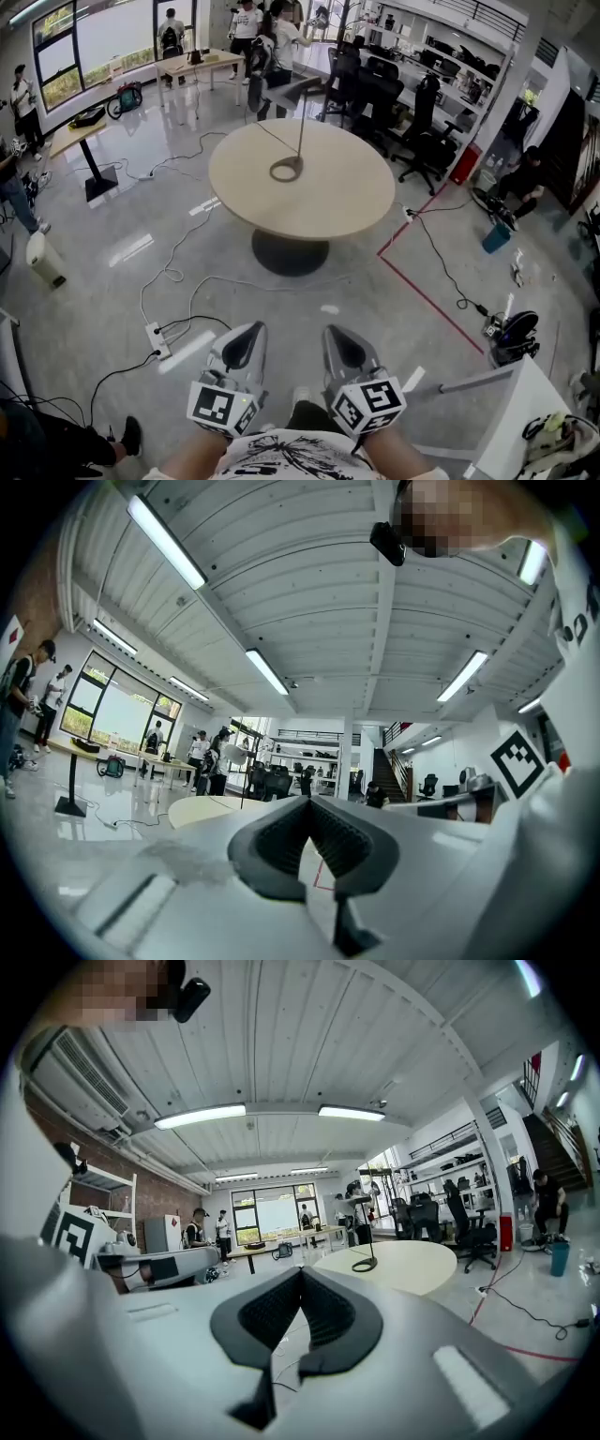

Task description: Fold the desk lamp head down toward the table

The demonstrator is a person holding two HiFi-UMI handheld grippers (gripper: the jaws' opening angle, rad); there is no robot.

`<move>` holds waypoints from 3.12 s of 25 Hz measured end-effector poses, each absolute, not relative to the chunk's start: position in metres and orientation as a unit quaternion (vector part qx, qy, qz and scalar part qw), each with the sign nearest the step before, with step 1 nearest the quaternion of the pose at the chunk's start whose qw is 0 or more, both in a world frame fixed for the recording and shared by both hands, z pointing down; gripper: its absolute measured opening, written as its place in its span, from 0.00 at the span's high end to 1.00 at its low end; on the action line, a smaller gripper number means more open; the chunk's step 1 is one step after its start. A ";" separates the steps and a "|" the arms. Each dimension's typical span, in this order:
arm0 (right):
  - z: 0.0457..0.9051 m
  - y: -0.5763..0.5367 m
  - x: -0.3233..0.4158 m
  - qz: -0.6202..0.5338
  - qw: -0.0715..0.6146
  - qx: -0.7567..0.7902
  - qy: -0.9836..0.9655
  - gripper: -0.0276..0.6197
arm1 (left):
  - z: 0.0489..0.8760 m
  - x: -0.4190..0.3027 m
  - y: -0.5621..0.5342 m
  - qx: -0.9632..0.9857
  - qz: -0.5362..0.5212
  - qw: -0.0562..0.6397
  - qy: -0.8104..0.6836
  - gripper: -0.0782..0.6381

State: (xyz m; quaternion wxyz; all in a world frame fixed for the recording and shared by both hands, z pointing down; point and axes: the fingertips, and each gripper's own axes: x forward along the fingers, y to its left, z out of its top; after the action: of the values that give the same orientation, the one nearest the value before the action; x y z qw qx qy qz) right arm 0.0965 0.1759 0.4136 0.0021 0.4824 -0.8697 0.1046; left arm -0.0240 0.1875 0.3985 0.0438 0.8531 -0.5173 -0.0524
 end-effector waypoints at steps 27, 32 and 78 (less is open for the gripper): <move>0.408 -0.181 0.103 0.066 0.026 0.429 -0.901 0.95 | 0.395 -0.018 -0.153 0.815 -0.050 0.038 -0.576 0.88; 0.400 -0.238 0.081 0.058 0.020 0.441 -0.895 0.94 | 0.391 -0.042 -0.215 0.824 -0.052 0.032 -0.563 0.88; 0.340 -0.475 -0.042 0.042 0.043 0.483 -0.874 0.95 | 0.360 -0.127 -0.426 0.889 -0.059 0.021 -0.454 0.88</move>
State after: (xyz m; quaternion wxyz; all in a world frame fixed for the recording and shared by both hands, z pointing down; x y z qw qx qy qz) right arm -0.0420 -0.4753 0.3396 0.0433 0.4829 -0.8736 0.0415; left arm -0.1267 -0.4256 0.3597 0.0210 0.8890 -0.4536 -0.0591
